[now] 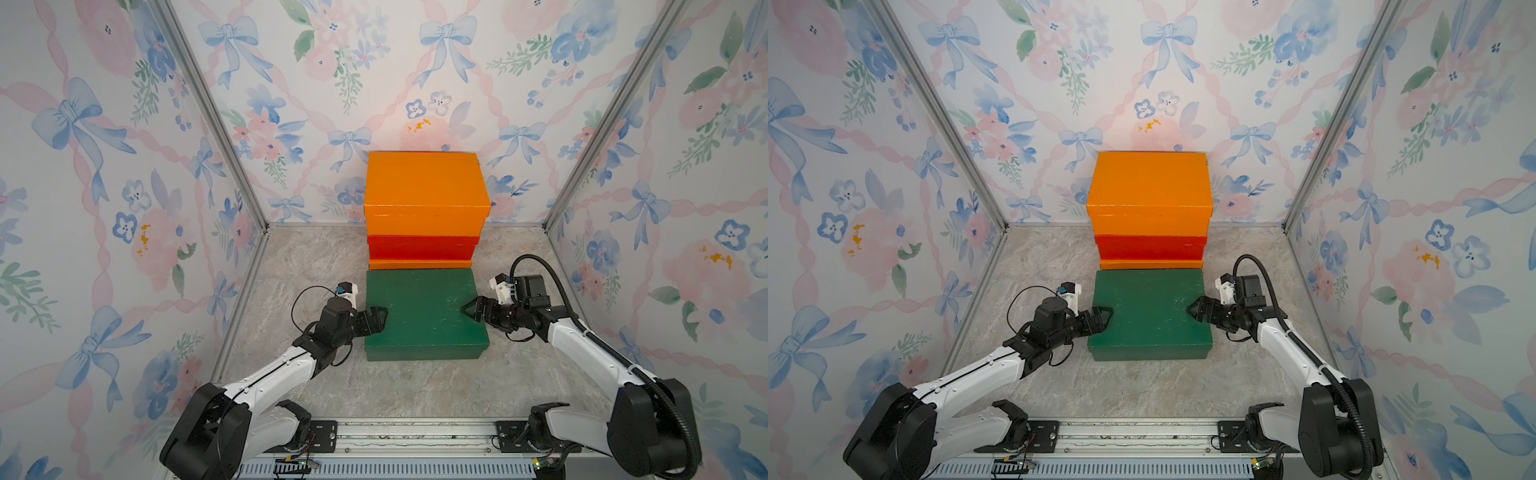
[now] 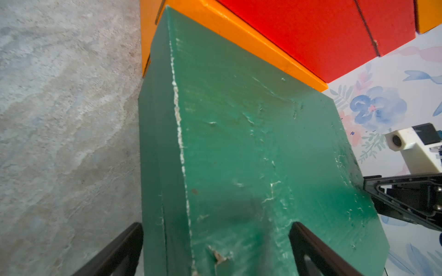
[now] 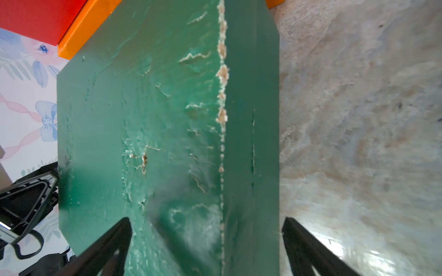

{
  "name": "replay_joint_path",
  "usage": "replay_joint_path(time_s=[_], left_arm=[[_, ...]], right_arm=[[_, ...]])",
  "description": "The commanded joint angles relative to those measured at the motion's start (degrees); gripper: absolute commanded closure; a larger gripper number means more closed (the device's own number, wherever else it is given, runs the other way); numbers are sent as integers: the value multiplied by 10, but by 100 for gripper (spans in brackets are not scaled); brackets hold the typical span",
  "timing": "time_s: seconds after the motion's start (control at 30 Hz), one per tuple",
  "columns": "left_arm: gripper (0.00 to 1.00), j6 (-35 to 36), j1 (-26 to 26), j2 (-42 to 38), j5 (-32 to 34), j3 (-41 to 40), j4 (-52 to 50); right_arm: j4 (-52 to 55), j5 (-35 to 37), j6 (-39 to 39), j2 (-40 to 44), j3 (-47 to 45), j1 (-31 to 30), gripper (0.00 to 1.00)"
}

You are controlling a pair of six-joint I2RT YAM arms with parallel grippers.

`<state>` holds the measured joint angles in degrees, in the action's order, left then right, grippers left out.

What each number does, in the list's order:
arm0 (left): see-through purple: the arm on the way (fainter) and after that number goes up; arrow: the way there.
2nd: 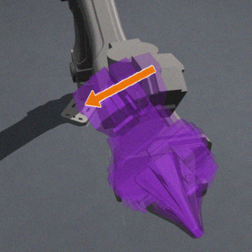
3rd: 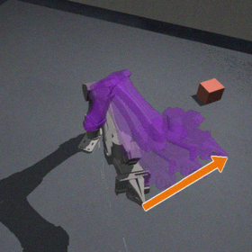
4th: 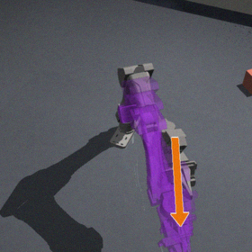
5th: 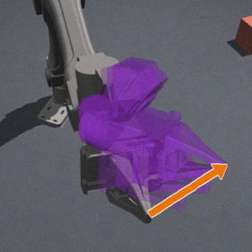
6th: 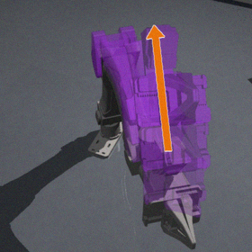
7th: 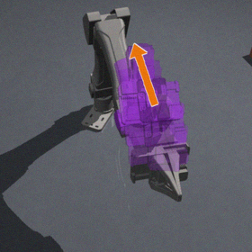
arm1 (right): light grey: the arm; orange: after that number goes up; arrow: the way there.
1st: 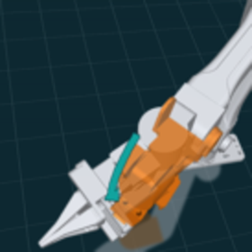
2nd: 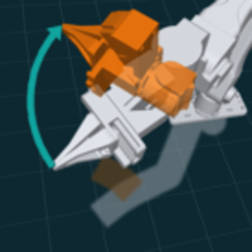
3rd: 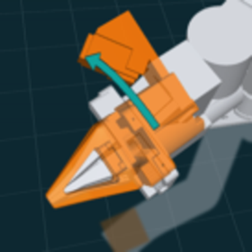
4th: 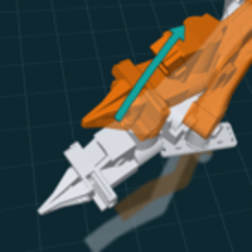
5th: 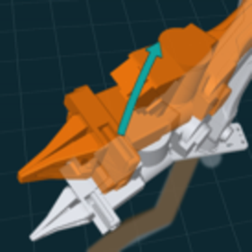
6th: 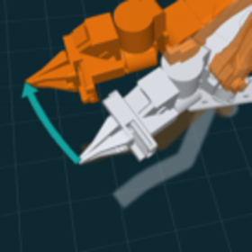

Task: Stack the shoeboxes
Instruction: Pick up the shoebox from the center of the board.

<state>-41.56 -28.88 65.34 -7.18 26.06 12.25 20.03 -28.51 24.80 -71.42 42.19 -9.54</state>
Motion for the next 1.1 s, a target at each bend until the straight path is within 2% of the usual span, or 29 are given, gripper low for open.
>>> replay_joint_path(time_s=[0.0, 0.5, 0.73, 1.07], left_arm=[[2, 7, 3, 5, -11, -10, 16], [11, -5, 2, 37, -40, -24, 64], [15, -7, 1, 47, -49, -25, 76], [22, -6, 1, 42, -54, -28, 76]], right_arm=[[-24, -21, 8, -12, -6, -6, 0], [-54, -42, 11, -33, -8, -26, 8], [-66, -51, 15, -45, -7, -39, 22], [-63, -51, 14, -50, 0, -54, 24]])
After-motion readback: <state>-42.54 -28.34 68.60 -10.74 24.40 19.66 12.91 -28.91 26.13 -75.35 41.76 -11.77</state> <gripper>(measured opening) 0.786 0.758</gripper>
